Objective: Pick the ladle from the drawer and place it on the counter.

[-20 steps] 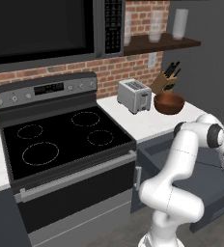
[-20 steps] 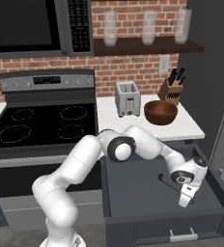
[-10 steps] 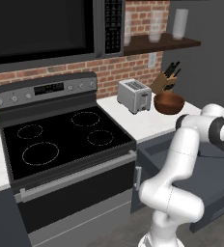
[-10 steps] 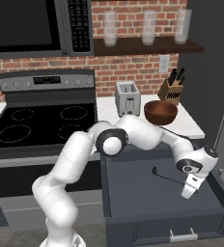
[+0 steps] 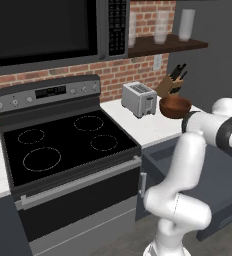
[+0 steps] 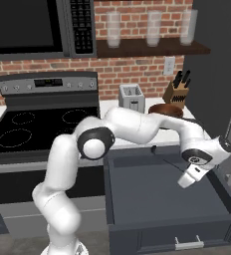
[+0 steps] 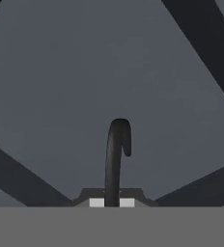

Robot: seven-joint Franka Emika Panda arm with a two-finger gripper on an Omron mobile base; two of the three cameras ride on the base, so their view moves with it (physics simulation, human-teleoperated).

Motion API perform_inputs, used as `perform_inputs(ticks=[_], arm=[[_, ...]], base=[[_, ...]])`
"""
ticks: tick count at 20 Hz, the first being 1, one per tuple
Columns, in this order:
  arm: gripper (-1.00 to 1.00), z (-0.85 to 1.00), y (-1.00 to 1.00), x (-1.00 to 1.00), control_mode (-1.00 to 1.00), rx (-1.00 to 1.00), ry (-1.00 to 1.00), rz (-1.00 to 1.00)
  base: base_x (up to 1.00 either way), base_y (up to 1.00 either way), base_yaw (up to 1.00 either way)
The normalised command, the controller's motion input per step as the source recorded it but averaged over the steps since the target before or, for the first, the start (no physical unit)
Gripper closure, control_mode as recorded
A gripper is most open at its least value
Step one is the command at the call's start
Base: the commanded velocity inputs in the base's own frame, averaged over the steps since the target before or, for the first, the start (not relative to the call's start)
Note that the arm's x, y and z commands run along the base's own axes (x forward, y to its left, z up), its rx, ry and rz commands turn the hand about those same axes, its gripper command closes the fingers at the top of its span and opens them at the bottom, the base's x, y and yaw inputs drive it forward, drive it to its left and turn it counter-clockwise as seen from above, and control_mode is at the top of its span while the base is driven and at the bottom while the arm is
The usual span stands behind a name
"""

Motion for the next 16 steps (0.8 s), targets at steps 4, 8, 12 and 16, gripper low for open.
perform_inputs(ticks=[4, 8, 12, 16], arm=[[1.00, 0.99, 1.00, 0.00, -1.00, -0.01, -0.02, -0.13], [1.00, 0.82, 1.00, 0.14, -1.00, -0.05, 0.01, -0.08], [1.00, 0.46, 1.00, 0.60, -1.00, -0.12, 0.02, -0.09], [1.00, 0.02, 0.99, 0.96, -1.00, -0.19, 0.05, -0.13]], base=[[0.00, 0.00, 0.00], [0.00, 0.00, 0.00], [0.00, 0.00, 0.00], [0.00, 0.00, 0.00]])
